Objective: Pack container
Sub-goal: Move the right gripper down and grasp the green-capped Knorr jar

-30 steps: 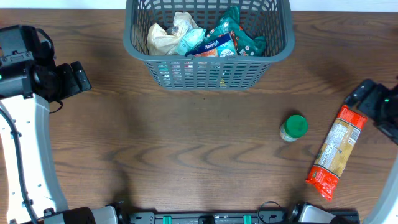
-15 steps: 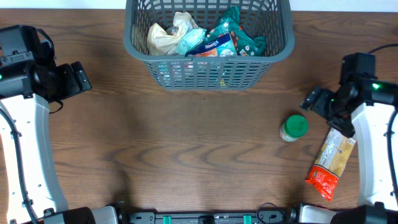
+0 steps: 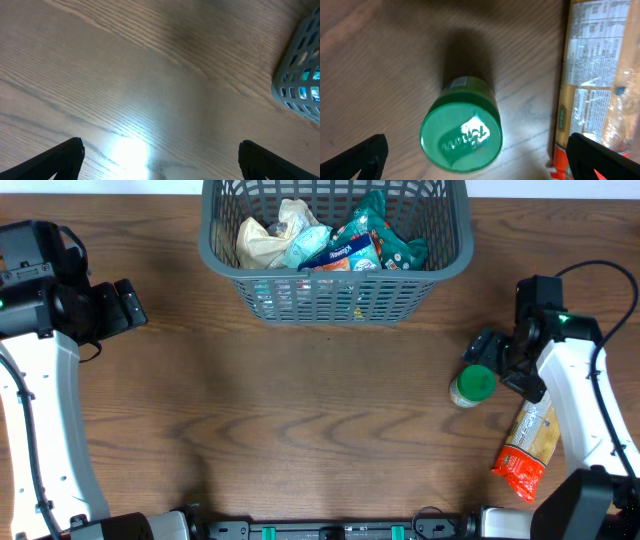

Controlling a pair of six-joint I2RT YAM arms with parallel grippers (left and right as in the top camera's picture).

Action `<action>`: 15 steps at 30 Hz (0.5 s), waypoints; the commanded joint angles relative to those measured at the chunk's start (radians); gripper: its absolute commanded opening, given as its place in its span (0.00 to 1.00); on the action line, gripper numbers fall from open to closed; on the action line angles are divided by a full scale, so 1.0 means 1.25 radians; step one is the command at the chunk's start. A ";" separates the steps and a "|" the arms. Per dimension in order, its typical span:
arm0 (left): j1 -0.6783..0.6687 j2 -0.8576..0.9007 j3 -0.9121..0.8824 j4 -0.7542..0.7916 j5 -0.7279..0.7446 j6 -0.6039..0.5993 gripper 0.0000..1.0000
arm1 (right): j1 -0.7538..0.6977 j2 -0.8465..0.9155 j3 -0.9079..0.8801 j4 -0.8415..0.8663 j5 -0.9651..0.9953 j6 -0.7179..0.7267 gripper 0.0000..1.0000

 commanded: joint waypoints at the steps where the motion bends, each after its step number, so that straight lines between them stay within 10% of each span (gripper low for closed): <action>1: 0.003 0.001 -0.001 -0.001 -0.001 0.006 0.98 | 0.006 0.007 -0.032 0.028 0.009 0.014 0.99; 15: 0.003 0.001 -0.001 -0.001 -0.001 0.005 0.99 | 0.007 0.007 -0.196 0.205 0.009 0.014 0.99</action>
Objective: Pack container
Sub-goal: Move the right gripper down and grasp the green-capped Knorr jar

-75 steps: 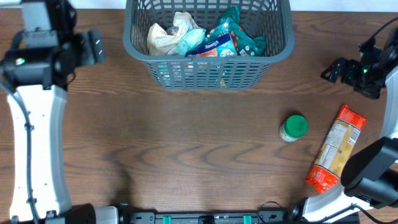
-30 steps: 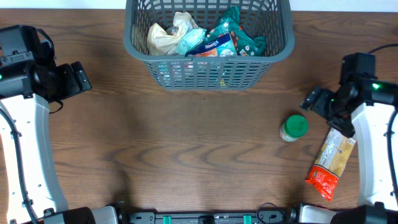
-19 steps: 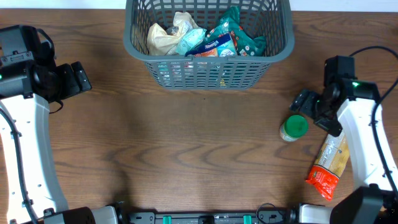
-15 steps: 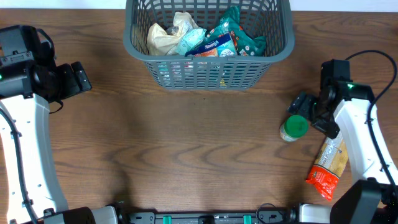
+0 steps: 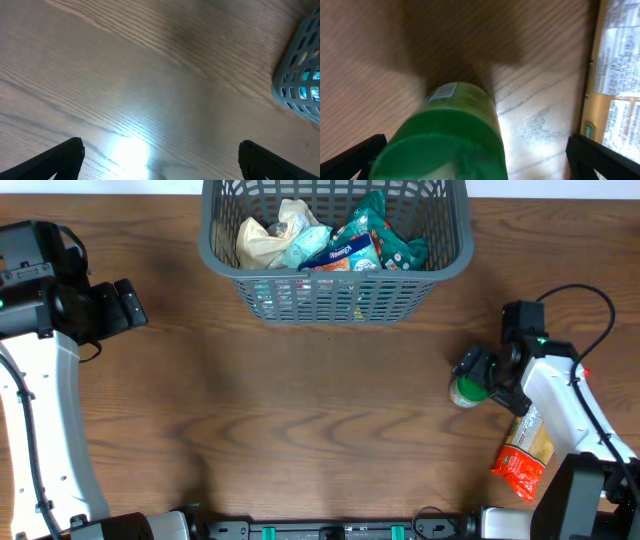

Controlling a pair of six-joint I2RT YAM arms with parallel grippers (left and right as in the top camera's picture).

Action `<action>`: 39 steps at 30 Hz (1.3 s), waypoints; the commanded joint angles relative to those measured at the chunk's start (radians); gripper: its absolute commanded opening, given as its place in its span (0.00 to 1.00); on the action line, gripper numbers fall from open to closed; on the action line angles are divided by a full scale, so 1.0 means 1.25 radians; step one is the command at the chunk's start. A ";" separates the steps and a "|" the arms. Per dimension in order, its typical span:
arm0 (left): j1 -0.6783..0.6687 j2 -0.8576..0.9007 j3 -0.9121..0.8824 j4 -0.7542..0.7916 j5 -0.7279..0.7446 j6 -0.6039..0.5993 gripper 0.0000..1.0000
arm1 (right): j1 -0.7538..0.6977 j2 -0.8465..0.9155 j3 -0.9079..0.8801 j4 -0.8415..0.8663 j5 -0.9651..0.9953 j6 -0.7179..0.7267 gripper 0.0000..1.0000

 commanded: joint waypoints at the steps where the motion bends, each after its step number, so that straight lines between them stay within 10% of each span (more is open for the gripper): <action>1: 0.003 0.001 -0.001 -0.001 -0.001 0.006 0.99 | 0.007 0.005 -0.039 0.034 0.009 0.012 0.99; 14: 0.003 0.001 -0.001 -0.001 -0.001 0.006 0.99 | 0.007 0.005 -0.103 0.134 0.009 0.011 0.97; 32: 0.003 0.001 -0.001 -0.001 -0.001 0.005 0.99 | 0.007 0.005 -0.103 0.139 0.009 0.008 0.46; 39: 0.003 0.001 -0.001 -0.001 -0.001 0.006 0.99 | 0.006 0.005 -0.103 0.146 0.009 0.008 0.02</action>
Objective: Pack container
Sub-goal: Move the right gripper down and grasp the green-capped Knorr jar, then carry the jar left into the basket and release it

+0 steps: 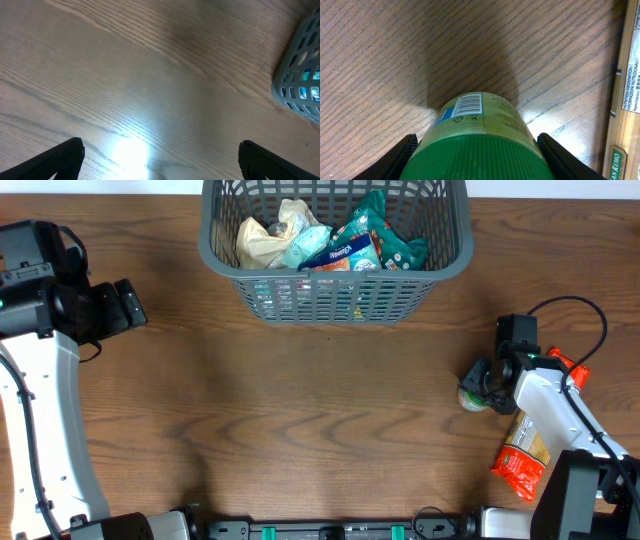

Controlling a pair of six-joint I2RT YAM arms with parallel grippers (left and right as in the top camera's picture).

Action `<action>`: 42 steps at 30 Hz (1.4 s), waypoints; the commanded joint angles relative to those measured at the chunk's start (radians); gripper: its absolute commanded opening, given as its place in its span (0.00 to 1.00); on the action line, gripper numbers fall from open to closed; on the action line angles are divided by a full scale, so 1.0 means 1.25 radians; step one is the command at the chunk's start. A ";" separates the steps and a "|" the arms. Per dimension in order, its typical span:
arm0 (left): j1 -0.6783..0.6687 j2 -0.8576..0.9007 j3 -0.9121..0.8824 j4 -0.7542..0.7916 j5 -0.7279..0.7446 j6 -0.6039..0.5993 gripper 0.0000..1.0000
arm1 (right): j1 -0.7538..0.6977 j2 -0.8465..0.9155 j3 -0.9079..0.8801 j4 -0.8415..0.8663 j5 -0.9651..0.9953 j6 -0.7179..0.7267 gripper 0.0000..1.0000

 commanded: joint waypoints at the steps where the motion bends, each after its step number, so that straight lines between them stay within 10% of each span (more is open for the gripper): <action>1: 0.003 0.001 -0.001 0.001 -0.001 0.006 0.99 | 0.006 0.006 -0.007 0.015 0.005 0.003 0.01; 24: 0.003 0.001 -0.001 0.004 -0.001 0.006 0.99 | 0.009 -0.016 0.653 -0.136 0.093 -0.135 0.01; 33: 0.003 0.001 -0.001 0.004 -0.001 0.006 0.99 | 0.136 -0.016 0.701 -0.013 -0.085 -0.602 0.01; 42: 0.003 0.001 -0.001 0.004 -0.001 0.006 0.99 | 0.297 0.019 0.700 0.112 -0.102 -0.802 0.01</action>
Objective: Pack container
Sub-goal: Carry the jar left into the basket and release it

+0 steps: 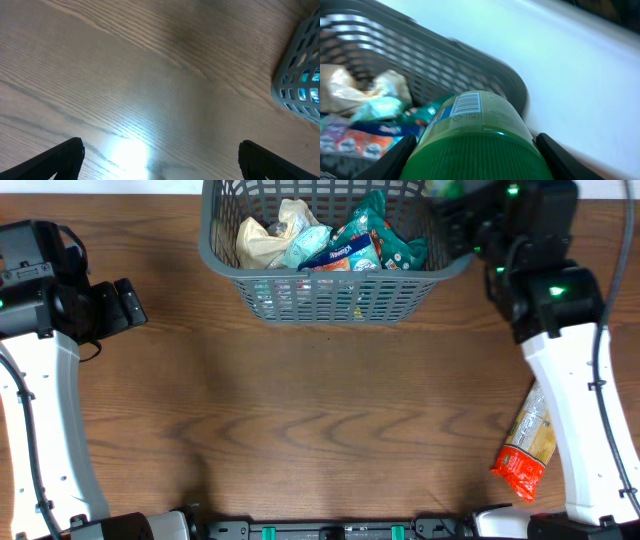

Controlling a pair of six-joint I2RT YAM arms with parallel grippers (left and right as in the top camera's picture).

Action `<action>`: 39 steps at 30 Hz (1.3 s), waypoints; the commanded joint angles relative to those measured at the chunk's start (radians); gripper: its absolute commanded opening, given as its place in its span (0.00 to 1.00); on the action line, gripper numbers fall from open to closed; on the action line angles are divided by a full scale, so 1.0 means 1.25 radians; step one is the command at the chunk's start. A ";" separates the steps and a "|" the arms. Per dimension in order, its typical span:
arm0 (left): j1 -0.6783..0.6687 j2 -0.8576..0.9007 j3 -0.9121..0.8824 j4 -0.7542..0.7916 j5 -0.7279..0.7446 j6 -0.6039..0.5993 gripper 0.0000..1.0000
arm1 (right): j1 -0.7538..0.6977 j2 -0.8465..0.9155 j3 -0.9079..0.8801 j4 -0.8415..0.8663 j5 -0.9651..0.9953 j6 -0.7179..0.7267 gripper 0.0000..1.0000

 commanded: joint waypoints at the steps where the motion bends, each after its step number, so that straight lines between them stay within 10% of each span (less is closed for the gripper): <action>1: 0.003 0.001 -0.001 0.000 -0.001 0.005 0.99 | 0.030 0.027 0.016 0.017 -0.041 -0.137 0.01; 26: 0.003 0.001 -0.001 0.000 -0.001 0.005 0.98 | 0.043 0.290 0.016 -0.031 -0.093 -0.134 0.01; 28: 0.003 0.001 -0.001 0.000 -0.001 0.005 0.99 | 0.043 0.290 0.016 -0.031 -0.093 -0.134 0.25; 30: 0.003 0.001 -0.001 0.000 -0.001 0.005 0.99 | 0.043 0.289 0.016 -0.031 -0.093 -0.134 0.88; 39: 0.003 0.001 -0.001 0.000 -0.001 0.005 0.99 | 0.041 0.255 0.042 -0.009 -0.093 -0.133 0.99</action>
